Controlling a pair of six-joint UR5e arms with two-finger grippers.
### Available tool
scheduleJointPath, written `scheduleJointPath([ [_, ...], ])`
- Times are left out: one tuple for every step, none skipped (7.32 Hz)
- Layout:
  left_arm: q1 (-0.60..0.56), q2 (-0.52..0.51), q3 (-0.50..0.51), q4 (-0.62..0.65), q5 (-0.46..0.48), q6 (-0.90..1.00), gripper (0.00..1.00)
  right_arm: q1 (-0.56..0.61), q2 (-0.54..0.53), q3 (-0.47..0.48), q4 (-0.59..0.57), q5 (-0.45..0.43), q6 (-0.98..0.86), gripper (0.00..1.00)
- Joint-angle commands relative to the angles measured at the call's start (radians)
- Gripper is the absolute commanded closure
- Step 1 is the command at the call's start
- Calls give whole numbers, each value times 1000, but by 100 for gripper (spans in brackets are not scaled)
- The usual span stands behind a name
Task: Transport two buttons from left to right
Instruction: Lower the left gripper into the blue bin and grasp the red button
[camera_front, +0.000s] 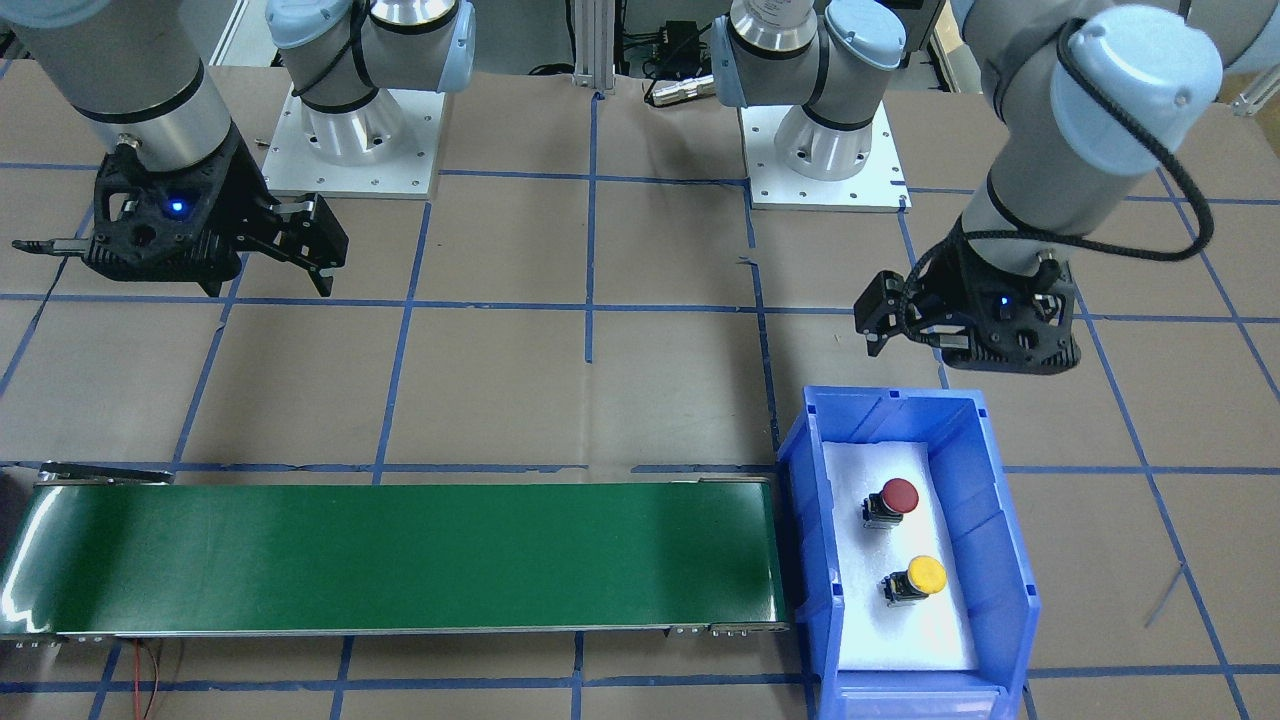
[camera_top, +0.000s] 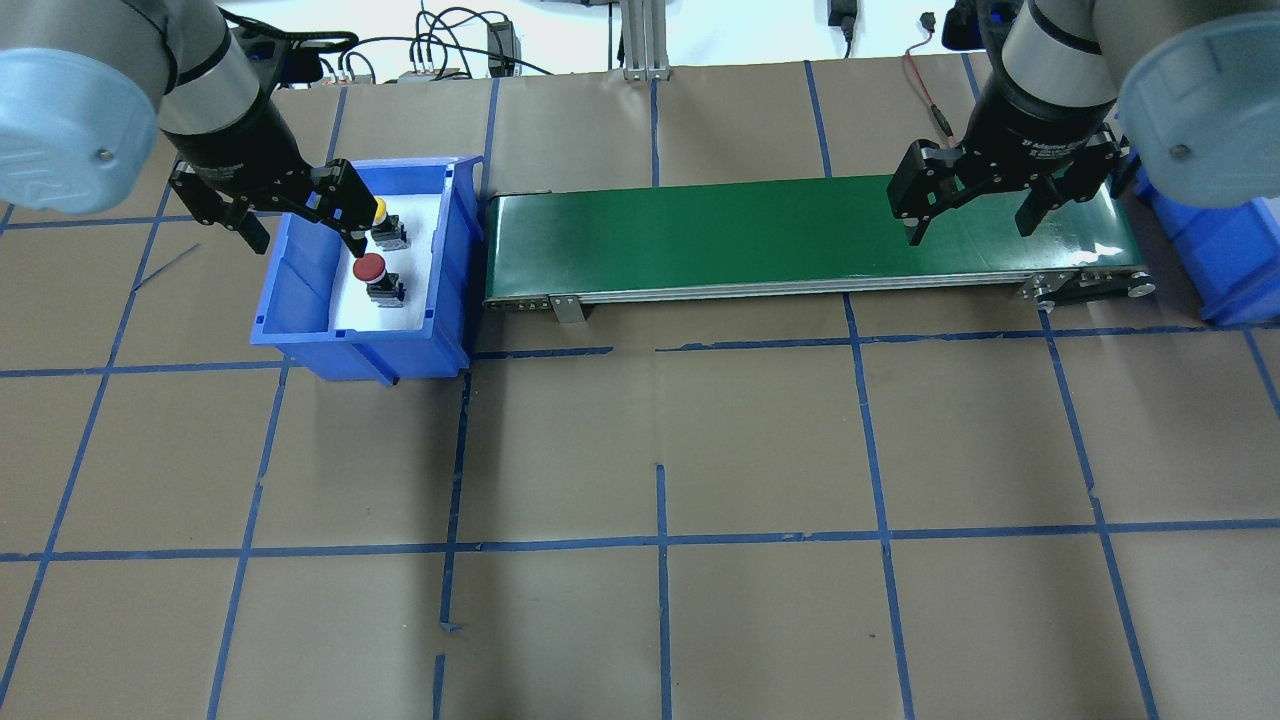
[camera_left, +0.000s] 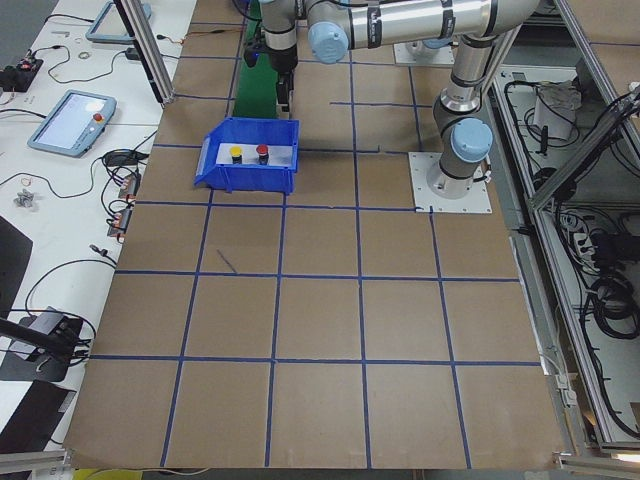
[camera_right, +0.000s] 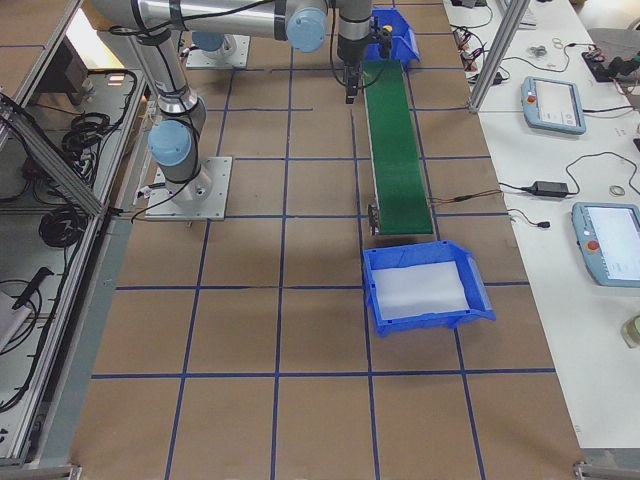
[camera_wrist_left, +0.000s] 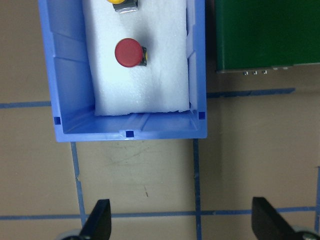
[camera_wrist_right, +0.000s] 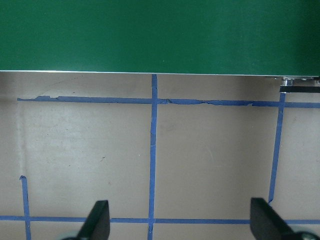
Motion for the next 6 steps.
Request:
scheduleJointPath([
  [15, -119, -1, 107, 0, 47, 1, 0, 1, 1, 1, 1, -1, 0],
  [24, -165, -1, 158, -3, 73, 1, 0, 2, 1, 1, 1, 0, 0],
  [25, -207, -1, 201, -8, 75, 1, 0, 2, 1, 1, 1, -1, 0],
  [28, -233, -1, 227, -9, 77, 3, 0, 4, 1, 1, 1, -1, 0],
  [30, -265, -5, 243, -14, 75, 3, 0, 4, 3, 1, 1, -1, 0],
  [30, -278, -9, 256, -14, 77, 4, 0, 4, 1, 1, 1, -1, 0],
])
